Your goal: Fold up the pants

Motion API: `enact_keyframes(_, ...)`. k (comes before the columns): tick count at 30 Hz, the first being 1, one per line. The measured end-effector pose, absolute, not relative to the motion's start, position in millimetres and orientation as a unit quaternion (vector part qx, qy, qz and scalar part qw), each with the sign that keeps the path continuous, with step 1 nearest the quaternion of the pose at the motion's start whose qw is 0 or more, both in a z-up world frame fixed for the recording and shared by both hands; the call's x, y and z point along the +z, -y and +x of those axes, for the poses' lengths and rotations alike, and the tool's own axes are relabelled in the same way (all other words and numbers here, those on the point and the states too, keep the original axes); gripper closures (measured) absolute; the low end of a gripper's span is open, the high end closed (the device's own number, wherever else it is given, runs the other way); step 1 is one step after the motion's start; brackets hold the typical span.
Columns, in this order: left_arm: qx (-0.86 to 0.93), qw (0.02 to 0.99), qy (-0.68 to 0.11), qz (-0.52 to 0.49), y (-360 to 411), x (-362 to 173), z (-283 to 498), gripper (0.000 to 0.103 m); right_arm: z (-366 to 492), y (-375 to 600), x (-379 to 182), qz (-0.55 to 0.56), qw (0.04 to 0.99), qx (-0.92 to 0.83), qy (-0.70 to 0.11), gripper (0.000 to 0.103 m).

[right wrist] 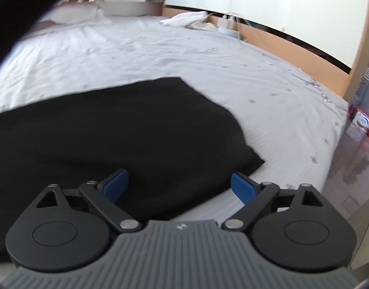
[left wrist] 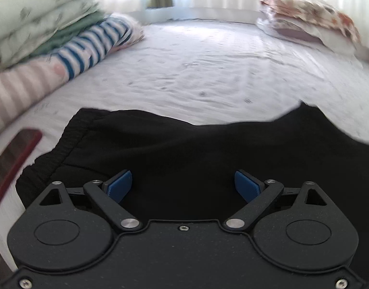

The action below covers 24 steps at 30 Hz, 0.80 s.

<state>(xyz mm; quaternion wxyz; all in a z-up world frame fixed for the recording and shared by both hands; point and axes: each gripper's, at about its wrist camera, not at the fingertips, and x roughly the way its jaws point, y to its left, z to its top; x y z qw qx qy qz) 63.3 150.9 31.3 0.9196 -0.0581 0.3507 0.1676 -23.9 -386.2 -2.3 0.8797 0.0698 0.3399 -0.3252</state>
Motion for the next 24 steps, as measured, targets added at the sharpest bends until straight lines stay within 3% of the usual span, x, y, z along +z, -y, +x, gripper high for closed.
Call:
enact_keyframes(5,0.218,0.905,-0.337,-0.140,-183,39,71,0.017,-17,361,5,0.051,0.905,-0.274,-0.322,0.010)
enact_keyframes(11,0.273,0.880,-0.360,-0.147,-211,25,103,0.022,0,333,12,0.055,0.918,-0.219,-0.327,0.010)
enact_keyframes(24,0.320,0.862,-0.370,-0.135,-245,12,153,0.012,4,337,2,0.087,0.904,-0.235,-0.347,0.010)
